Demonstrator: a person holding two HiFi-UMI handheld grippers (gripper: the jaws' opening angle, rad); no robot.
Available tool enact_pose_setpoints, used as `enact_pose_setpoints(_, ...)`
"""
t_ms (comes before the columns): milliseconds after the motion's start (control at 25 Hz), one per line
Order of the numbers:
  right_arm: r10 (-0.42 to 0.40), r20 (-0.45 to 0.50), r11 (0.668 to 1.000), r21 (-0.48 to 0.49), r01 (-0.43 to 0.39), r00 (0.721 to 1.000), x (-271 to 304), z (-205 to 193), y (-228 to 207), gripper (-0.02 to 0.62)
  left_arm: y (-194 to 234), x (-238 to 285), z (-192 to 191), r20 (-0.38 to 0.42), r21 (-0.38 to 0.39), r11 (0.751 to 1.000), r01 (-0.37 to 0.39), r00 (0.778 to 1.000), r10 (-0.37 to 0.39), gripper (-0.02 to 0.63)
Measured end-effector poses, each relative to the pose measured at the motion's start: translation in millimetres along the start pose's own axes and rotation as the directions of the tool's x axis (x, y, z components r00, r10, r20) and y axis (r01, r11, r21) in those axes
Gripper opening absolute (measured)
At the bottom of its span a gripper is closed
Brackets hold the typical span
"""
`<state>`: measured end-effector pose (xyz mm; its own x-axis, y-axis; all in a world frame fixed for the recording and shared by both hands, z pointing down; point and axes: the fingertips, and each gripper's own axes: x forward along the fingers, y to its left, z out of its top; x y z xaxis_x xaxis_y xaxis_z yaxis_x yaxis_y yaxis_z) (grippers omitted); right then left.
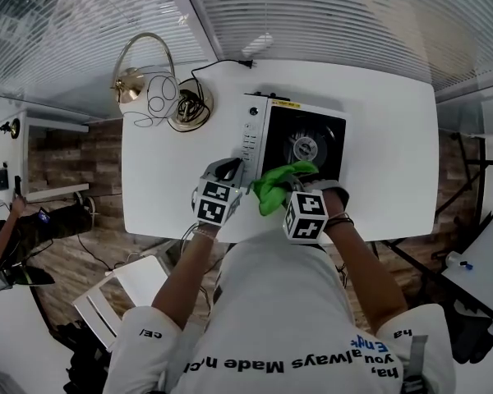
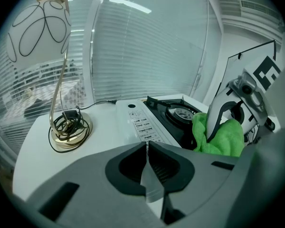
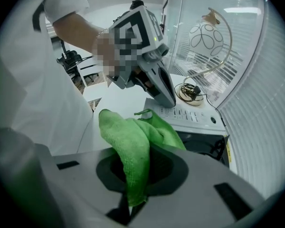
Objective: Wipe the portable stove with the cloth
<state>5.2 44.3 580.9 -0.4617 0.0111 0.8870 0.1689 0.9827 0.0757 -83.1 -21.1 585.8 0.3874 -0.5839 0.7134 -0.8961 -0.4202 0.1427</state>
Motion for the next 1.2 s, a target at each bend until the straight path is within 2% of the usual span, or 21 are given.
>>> enact_pose_setpoints(120,-0.031,0.053,0.999,0.011,0.030,0.998,-24.9,16.0,-10.7,0.037,0.2,-0.1,0.2,0.001,-0.006,1.000,0.004,1.000,-0.004,0.023)
enact_pose_setpoints(280,-0.163,0.127,0.986,-0.001,0.164,0.978,-64.4,46.1,-50.8,0.037,0.6,-0.7,0.4,0.006,-0.009,1.000,0.003,1.000,-0.003,0.023)
enact_pose_setpoints(360,-0.192,0.137,0.980,-0.021,0.197,0.972,-66.2,55.7,-65.6,0.038,-0.2,-0.7,0.0,0.006,-0.008,1.000,0.007,1.000,-0.006,0.023)
enact_pose_setpoints(440,-0.166,0.108,0.983,-0.055,0.173,0.980,-48.7,57.0,-70.3,0.037,-0.1,-0.4,0.0,0.005,-0.008,1.000,0.009,1.000,-0.009,0.023)
enact_pose_setpoints(560,-0.061,0.040,0.994,-0.087,0.065,0.997,-11.6,49.5,-61.7,0.037,0.2,-0.1,0.4,0.005,-0.012,1.000,0.011,1.000,-0.011,0.023)
enact_pose_setpoints(720,0.057,-0.021,0.996,-0.062,-0.059,0.998,14.5,38.2,-45.2,0.037,-0.3,0.3,1.0,0.007,-0.014,1.000,0.014,1.000,-0.014,0.023)
enact_pose_setpoints(880,0.078,-0.029,0.997,-0.022,-0.078,0.997,21.8,34.5,-48.4,0.037,0.4,0.6,1.0,0.012,-0.020,1.000,0.016,1.000,-0.016,0.023)
enact_pose_setpoints(1200,0.041,-0.051,0.999,0.000,-0.041,0.998,25.4,19.8,-75.9,0.037,1.1,-0.2,0.9,0.019,-0.028,0.999,0.026,1.000,-0.025,0.023)
